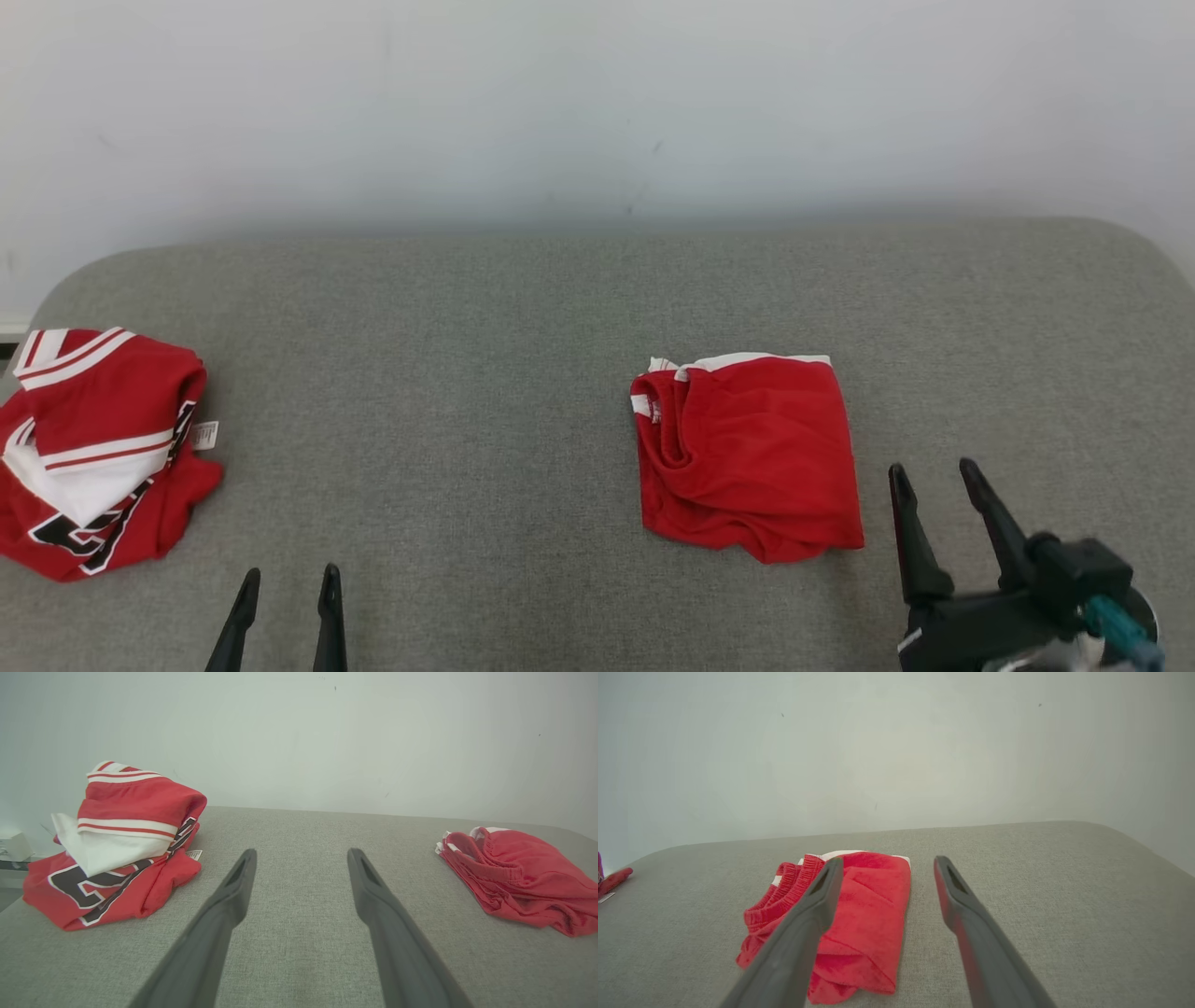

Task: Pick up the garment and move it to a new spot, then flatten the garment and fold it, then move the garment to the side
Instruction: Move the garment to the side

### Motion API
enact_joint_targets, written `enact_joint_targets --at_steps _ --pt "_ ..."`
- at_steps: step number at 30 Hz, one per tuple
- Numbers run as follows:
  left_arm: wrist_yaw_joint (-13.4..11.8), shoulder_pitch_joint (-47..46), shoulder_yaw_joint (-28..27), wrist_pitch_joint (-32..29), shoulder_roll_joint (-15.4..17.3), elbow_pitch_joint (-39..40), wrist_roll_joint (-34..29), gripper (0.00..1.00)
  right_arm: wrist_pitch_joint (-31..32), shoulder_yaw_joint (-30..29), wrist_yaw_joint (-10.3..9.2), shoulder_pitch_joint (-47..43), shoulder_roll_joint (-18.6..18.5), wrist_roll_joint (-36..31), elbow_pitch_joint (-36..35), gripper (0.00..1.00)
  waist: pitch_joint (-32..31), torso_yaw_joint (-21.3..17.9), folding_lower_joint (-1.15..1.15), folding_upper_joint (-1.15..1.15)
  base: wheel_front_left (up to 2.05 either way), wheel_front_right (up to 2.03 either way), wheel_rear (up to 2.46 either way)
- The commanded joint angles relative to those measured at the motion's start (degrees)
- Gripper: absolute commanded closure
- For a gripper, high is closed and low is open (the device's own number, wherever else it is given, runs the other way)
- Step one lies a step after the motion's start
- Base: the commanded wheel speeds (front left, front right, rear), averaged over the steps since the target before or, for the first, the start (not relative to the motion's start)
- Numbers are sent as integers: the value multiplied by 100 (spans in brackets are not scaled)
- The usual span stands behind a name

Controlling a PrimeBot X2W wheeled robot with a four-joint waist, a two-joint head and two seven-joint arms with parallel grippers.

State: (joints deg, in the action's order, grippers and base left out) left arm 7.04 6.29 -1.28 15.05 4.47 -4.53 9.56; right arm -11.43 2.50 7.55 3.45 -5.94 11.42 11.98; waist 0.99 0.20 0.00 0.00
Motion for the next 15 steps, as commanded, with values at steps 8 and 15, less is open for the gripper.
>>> enact_joint_targets --at_steps 8,15 --pt "-19 -225 86 18 -35 -75 -48 0 524 -43 -15 980 -251 -88 590 0 257 240 0 0 0 0 0" --pt "-2 -453 210 18 -77 -161 -70 0 921 159 -15 1810 -552 -49 1472 0 511 496 0 0 0 0 0"
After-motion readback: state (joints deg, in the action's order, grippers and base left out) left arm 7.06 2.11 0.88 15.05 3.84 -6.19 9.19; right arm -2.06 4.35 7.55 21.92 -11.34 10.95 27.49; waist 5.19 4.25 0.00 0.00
